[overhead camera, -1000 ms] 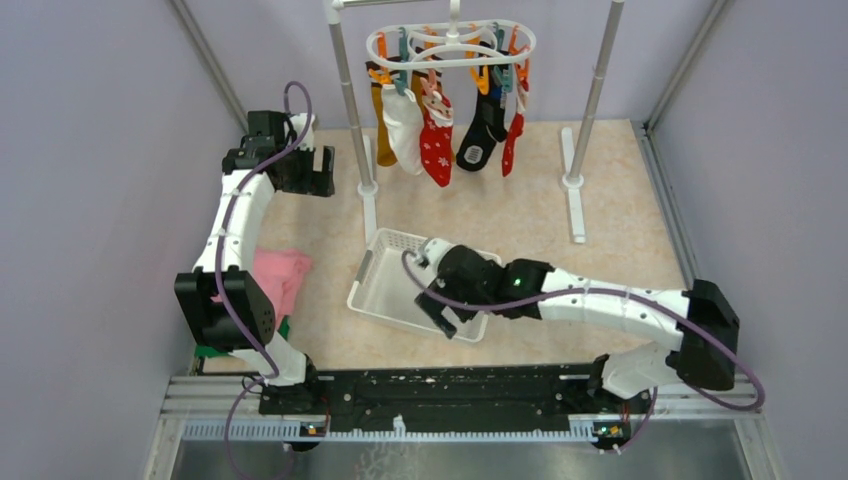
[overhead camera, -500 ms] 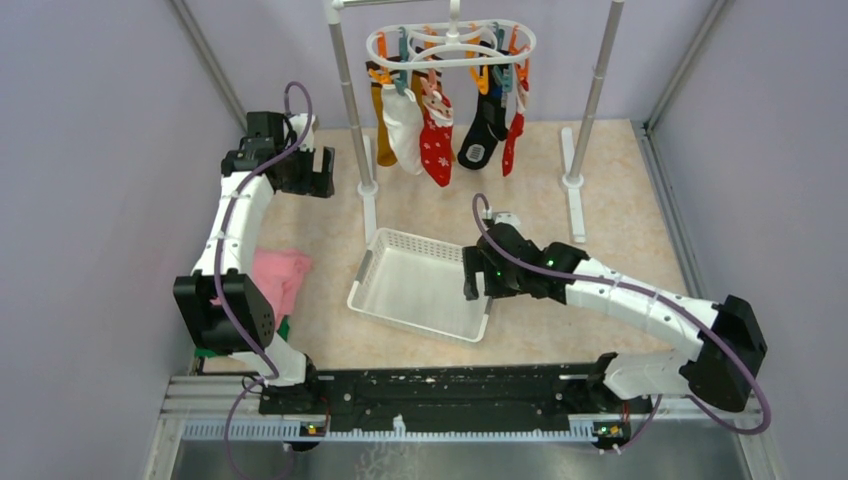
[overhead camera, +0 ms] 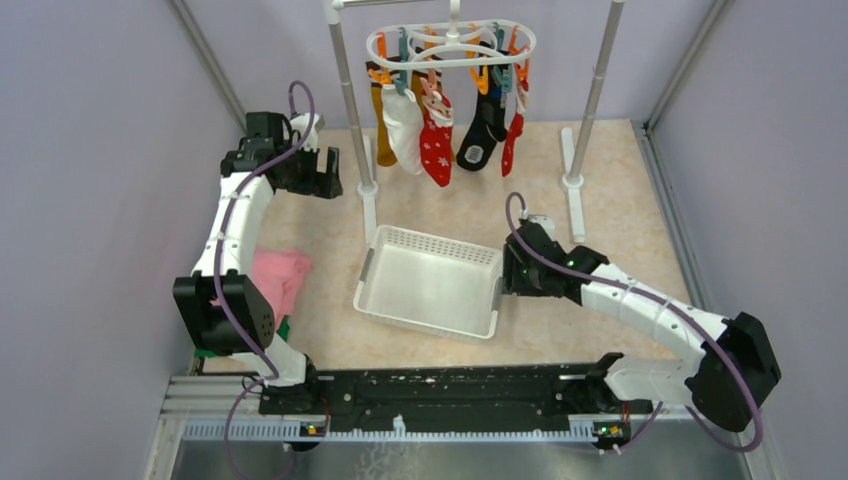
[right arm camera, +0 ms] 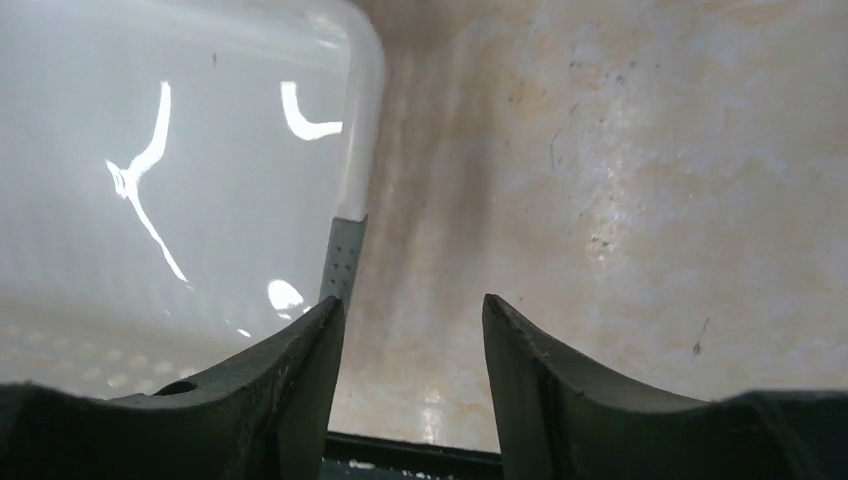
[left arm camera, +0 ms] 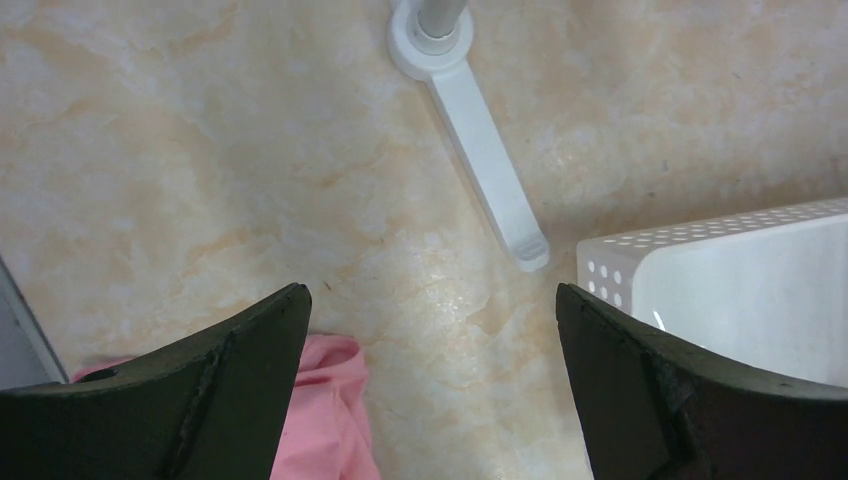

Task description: Remove the socks clipped to the hanger

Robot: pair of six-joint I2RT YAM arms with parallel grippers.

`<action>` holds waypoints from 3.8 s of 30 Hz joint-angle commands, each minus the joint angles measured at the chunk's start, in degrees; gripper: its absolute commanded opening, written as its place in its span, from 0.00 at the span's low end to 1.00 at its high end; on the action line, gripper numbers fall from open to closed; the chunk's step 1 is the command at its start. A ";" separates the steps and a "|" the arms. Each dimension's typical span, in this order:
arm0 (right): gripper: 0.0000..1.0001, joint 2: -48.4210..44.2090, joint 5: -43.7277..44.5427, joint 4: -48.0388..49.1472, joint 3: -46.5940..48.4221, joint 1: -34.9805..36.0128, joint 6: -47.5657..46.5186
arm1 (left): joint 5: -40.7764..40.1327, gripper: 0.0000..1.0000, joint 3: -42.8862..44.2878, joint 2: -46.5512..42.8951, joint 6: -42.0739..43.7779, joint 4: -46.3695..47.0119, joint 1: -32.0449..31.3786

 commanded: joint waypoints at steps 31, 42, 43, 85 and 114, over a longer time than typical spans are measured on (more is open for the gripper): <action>0.78 25.49 0.24 23.53 50.26 2.96 -30.19 | 25.57 0.99 25.75 -1.22 0.01 -10.91 0.09; 0.70 17.73 -10.53 28.81 40.72 -5.20 -27.65 | 33.35 0.99 21.49 -5.00 0.03 -8.95 -1.52; 0.69 16.92 -10.84 28.95 40.05 -5.48 -28.42 | 33.12 0.99 21.96 -5.10 -0.01 -8.64 -2.03; 0.62 17.52 -22.95 29.79 48.63 -11.75 -23.66 | 33.57 0.99 0.50 -4.14 -14.50 27.67 -19.02; 0.00 33.02 -26.70 23.94 60.17 -11.76 -30.24 | 34.75 0.99 -6.47 -6.52 -16.53 35.45 -18.97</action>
